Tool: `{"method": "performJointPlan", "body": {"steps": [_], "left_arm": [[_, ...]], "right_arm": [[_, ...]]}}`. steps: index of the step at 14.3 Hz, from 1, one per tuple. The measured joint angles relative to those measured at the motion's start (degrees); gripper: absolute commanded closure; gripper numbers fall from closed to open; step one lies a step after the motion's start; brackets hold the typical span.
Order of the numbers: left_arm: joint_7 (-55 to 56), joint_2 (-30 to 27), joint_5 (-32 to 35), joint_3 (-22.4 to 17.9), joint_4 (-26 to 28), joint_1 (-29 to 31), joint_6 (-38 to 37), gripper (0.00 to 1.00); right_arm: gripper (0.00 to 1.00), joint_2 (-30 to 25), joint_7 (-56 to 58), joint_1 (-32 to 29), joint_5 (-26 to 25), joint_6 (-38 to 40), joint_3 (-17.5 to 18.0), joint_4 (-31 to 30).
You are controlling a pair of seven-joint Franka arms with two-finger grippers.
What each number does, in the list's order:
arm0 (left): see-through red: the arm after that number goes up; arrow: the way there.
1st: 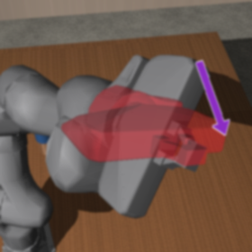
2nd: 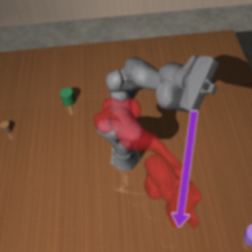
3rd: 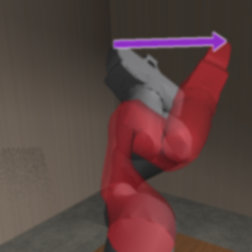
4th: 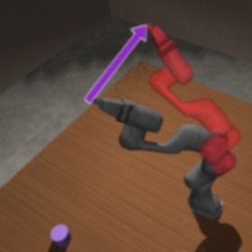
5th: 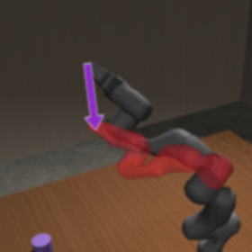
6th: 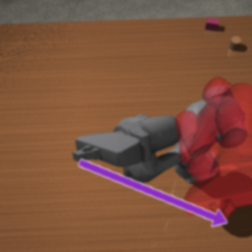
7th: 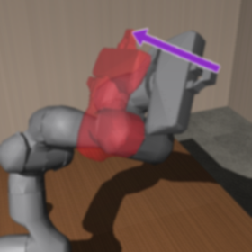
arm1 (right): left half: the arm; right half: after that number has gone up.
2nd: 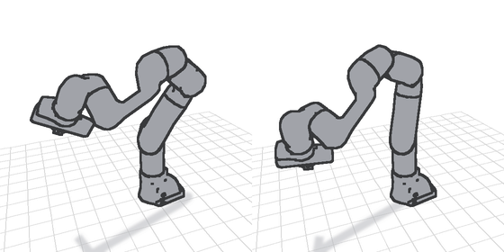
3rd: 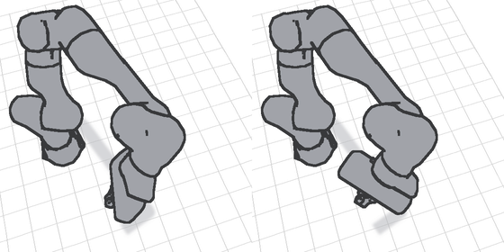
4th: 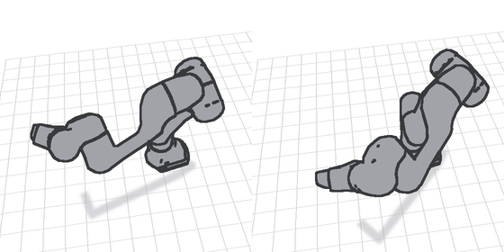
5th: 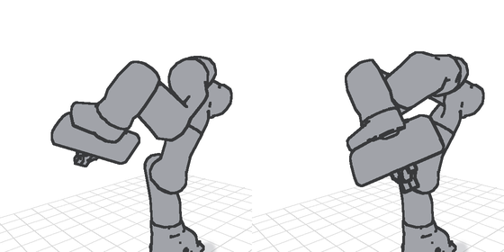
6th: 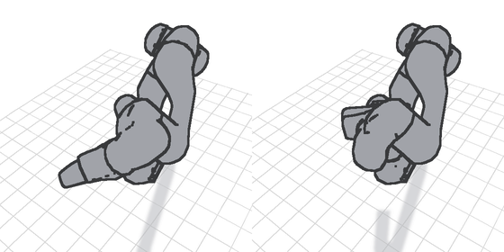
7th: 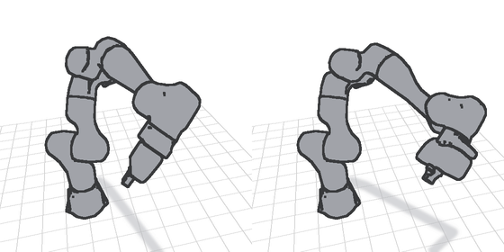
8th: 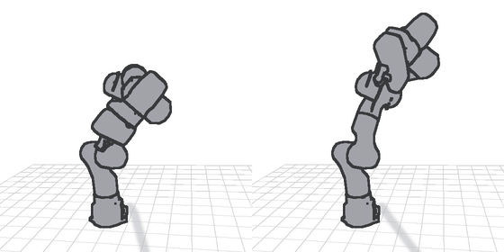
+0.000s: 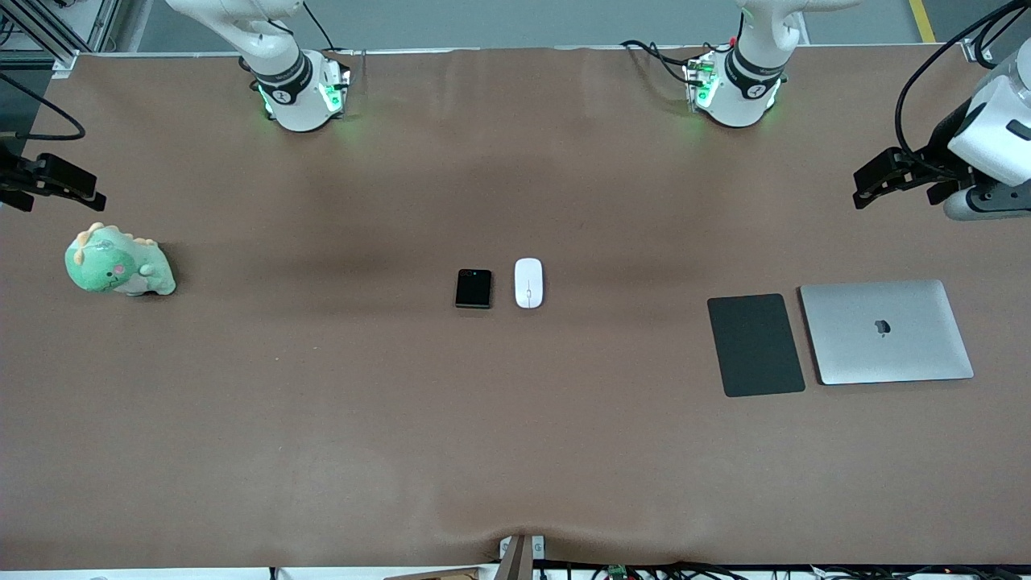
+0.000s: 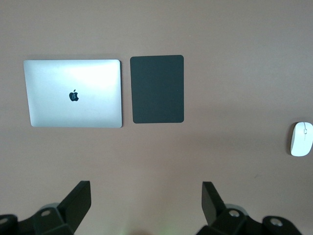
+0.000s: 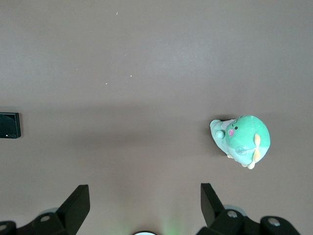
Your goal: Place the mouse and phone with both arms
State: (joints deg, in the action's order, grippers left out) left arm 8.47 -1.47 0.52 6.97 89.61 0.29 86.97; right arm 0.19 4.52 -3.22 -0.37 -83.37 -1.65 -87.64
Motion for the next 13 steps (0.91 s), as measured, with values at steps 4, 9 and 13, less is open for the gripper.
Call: {"method": "performJointPlan", "body": {"steps": [4, 9, 13], "left_arm": [[0.0, 0.0, 0.0, 0.0, -0.9, 0.0, 0.0, 0.0], [0.0, 0.7, 0.0, 0.4, -0.9, -0.8, -0.1, 0.0], [1.9, 4.9, -0.1, 1.6, -0.5, -4.4, -0.2, 0.0]], "right_arm": [[0.0, 0.0, 0.0, 0.0, 0.0, 0.0, -0.1, 0.0], [0.0, 0.0, 0.0, 0.0, 0.0, 0.0, -0.4, 0.4], [0.0, 0.5, 0.0, -0.1, 0.0, -0.2, -0.5, 1.6]]}}
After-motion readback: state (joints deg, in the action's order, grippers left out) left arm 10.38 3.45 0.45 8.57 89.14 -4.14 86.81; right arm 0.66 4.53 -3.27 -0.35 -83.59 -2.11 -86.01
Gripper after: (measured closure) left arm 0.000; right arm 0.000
